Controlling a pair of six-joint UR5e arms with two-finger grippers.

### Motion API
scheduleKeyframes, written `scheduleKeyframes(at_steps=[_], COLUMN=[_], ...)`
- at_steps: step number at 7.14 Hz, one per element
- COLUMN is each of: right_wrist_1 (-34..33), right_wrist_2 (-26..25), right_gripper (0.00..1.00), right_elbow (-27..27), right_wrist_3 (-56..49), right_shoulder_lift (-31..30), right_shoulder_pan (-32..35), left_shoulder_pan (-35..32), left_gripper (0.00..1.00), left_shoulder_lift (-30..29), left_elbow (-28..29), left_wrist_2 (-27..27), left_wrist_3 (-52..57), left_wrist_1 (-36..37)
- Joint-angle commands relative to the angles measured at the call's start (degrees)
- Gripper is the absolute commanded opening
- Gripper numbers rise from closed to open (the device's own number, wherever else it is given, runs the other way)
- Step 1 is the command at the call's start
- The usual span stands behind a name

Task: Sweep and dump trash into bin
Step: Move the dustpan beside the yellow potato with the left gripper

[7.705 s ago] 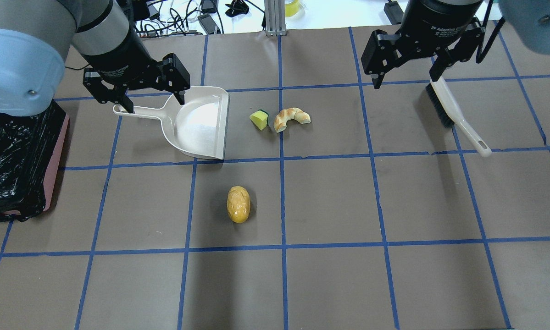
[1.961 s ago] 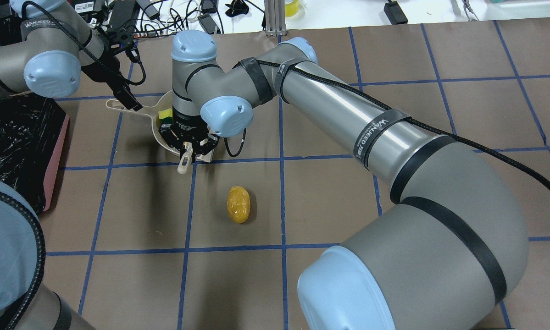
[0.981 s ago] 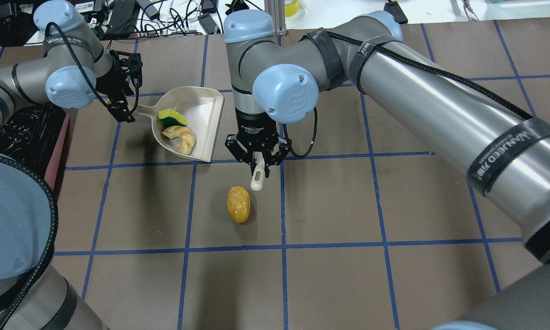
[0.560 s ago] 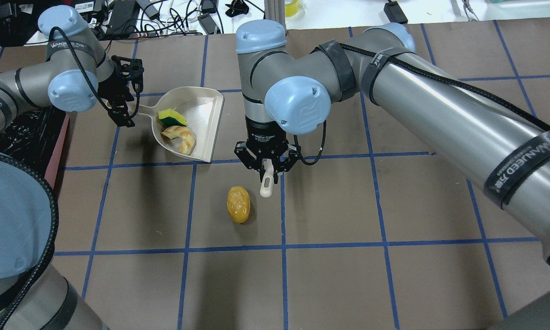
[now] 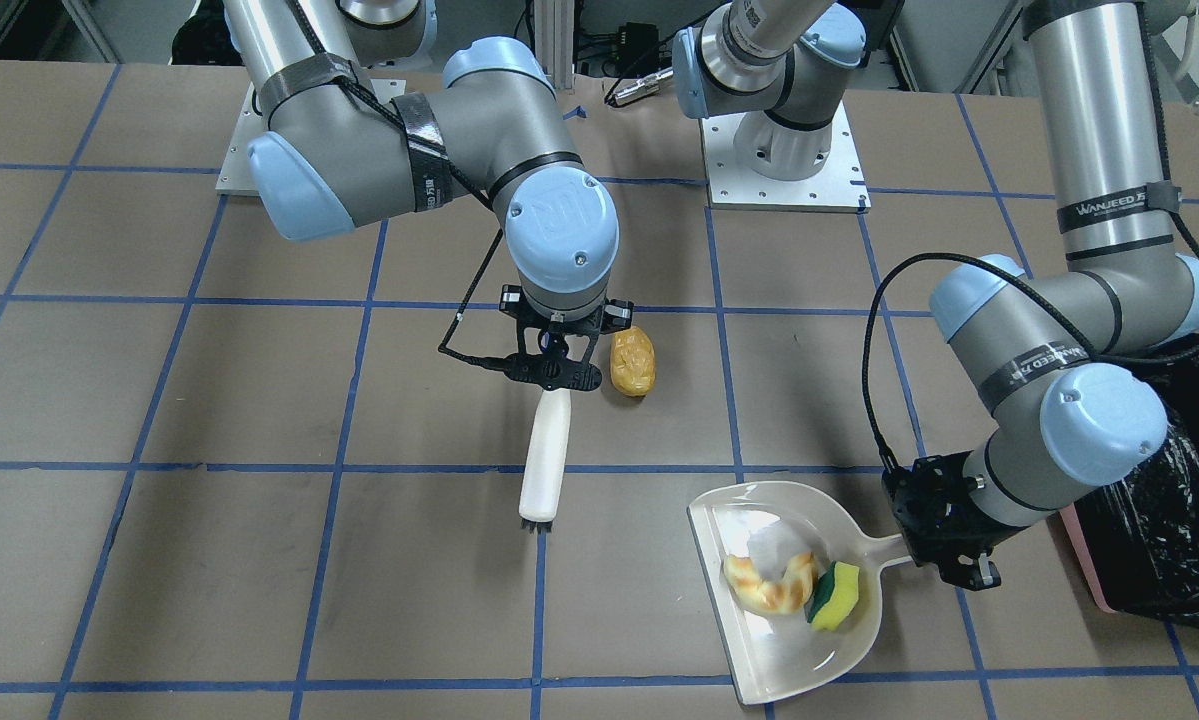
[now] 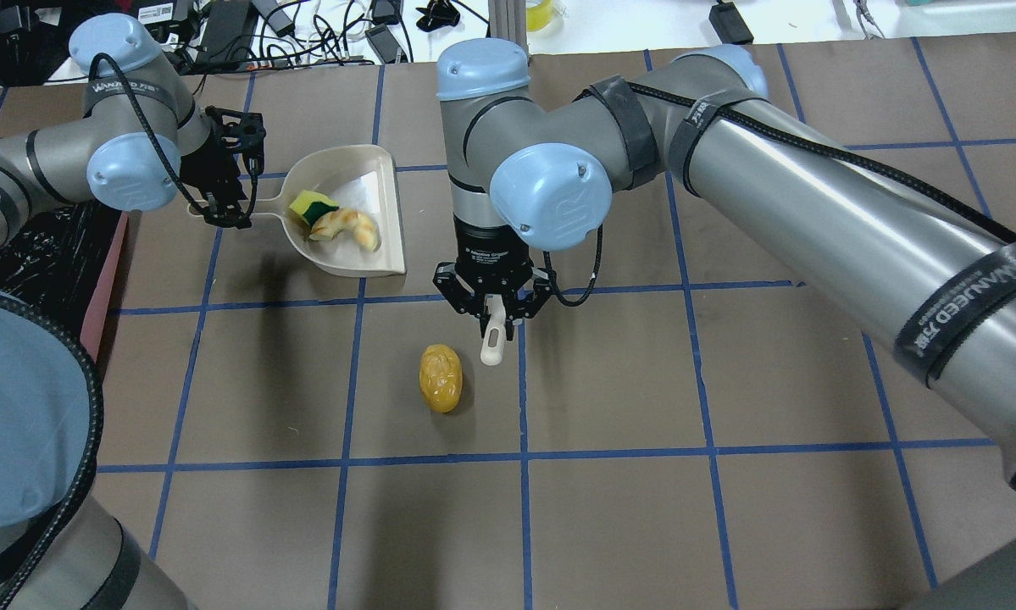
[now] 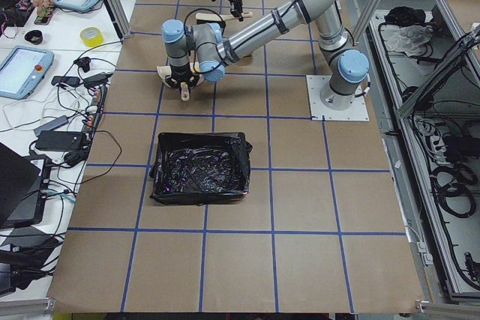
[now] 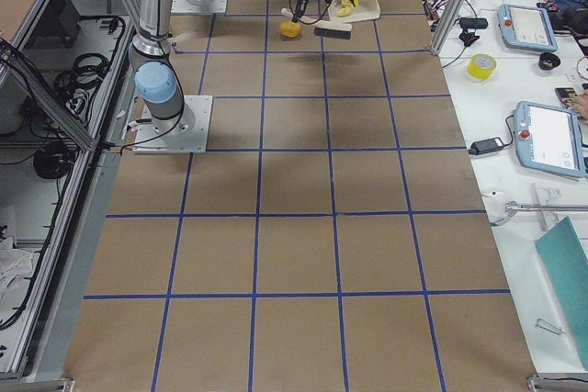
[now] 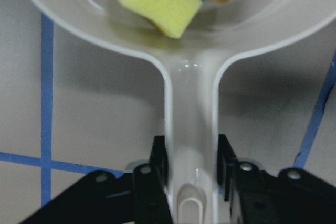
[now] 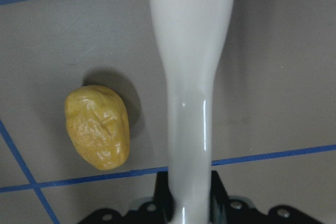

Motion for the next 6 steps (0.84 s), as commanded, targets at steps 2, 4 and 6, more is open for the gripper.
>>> scheduleKeyframes(at_steps=[2, 4, 6], right_wrist_1=[-0.08, -0.43, -0.34], right_wrist_2=[0.01, 0.01, -0.16], right_gripper=[0.00, 0.00, 0.00], right_elbow=[0.00, 0.00, 0.00], right_wrist_3=[-0.09, -0.09, -0.52], right_shoulder_lift=[0.06, 0.15, -0.03], right_shoulder_pan=[0.00, 0.00, 0.00], left_shoulder_pan=[0.15, -0.29, -0.73], left_gripper=[0.00, 0.00, 0.00], left_shoulder_lift=[6.43, 12.75, 19.17], left_elbow=[-7.82, -15.63, -23.02], left_wrist_2=[4.05, 4.41, 5.99], left_wrist_3=[5.00, 7.04, 9.06], left_wrist_1=[0.40, 0.49, 0.92])
